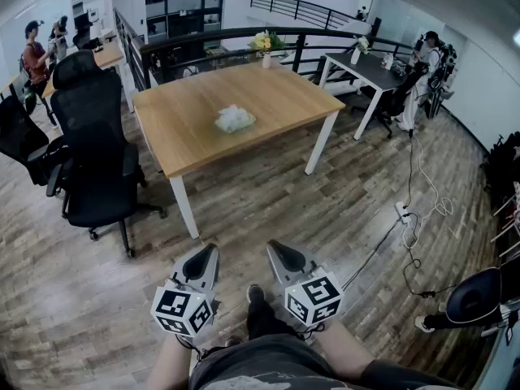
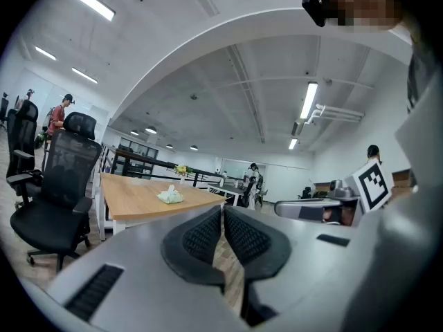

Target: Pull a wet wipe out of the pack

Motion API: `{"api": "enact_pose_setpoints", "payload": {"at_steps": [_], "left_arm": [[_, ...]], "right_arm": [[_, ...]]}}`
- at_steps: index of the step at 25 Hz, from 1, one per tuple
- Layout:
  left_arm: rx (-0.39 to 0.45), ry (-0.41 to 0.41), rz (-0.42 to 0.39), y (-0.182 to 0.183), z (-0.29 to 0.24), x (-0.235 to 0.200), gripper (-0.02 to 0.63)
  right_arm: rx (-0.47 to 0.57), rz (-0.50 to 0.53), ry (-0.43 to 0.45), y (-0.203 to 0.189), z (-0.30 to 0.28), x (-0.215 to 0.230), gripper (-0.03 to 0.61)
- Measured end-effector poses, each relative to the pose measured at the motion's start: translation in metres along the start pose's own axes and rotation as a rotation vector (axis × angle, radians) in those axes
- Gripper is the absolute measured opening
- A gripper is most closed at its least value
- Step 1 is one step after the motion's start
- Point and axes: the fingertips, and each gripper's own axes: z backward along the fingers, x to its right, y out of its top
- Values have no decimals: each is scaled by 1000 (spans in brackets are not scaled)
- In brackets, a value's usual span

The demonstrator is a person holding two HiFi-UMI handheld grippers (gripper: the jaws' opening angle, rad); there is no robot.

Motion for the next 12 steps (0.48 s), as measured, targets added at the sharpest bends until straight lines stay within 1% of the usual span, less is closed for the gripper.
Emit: {"api": "enact_pose_setpoints", "payload": {"at_steps": [4,12], "left_arm": [[2,9,8,-1,-2,-8,25],[-5,9,-1,-4,-2,-5,25]], "right_arm": [[1,-3,-4,-2,-5,1,35],[-11,-8,-12,-9,-3,5,34]]}}
